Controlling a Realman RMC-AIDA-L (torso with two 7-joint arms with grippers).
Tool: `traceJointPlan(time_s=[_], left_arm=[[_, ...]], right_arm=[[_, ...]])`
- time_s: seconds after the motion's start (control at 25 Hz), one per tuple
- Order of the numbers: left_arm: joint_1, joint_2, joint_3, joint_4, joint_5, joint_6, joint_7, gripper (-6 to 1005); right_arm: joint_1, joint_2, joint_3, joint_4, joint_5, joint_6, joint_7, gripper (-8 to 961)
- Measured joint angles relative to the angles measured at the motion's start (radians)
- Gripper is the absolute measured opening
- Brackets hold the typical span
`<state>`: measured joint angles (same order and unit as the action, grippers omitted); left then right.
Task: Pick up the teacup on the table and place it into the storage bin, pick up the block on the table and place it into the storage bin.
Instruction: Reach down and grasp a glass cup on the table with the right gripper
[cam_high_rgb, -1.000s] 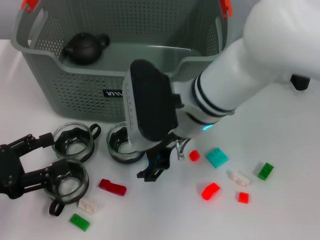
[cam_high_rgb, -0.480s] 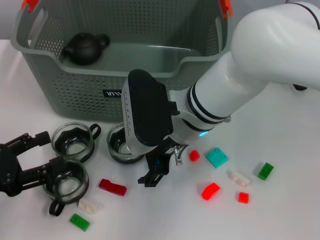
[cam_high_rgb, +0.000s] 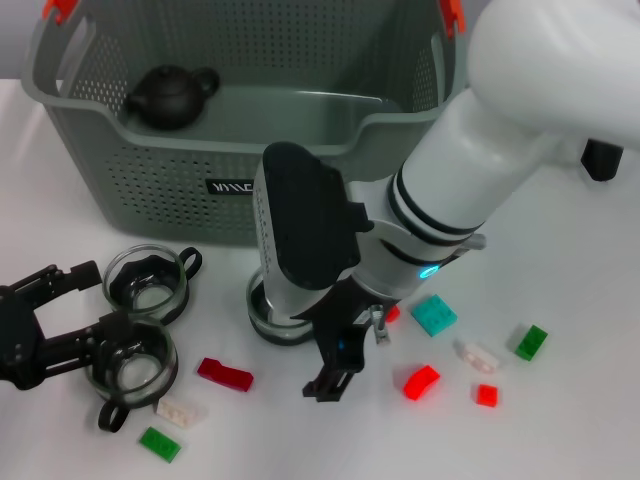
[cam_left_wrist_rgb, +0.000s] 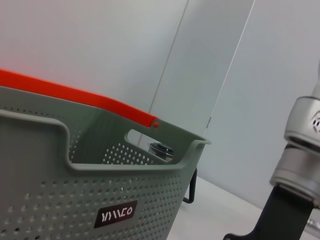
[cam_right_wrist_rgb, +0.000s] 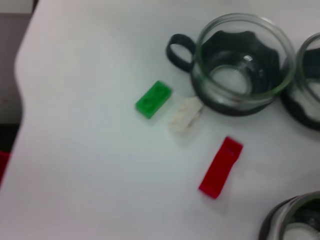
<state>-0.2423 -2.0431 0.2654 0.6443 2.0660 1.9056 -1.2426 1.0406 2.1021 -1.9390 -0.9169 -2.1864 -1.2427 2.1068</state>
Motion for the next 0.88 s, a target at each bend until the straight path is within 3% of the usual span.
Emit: traceJointPlan(time_s=[0.24,0.64,0.88], left_arm=[[-0.003,0.001,0.000,-0.001,-0.002,0.000,0.000,885],[-0.007,0.000,0.000,-0.002,-0.003,-0.010,0.000,885],[-0.014,0.000,0.000,-0.002,-0.004,-0.017,0.000,885]], right_arm=[[-0.006,0.003,0.055,-0.035,-0.071,-0.058,0.018,945],[-0.012,0.011,-0.007,0.016,-0.063,0.074,0.004,945],[-0.008,0.011,-0.011,0.014,-0.048,-0.013,0.035,945]])
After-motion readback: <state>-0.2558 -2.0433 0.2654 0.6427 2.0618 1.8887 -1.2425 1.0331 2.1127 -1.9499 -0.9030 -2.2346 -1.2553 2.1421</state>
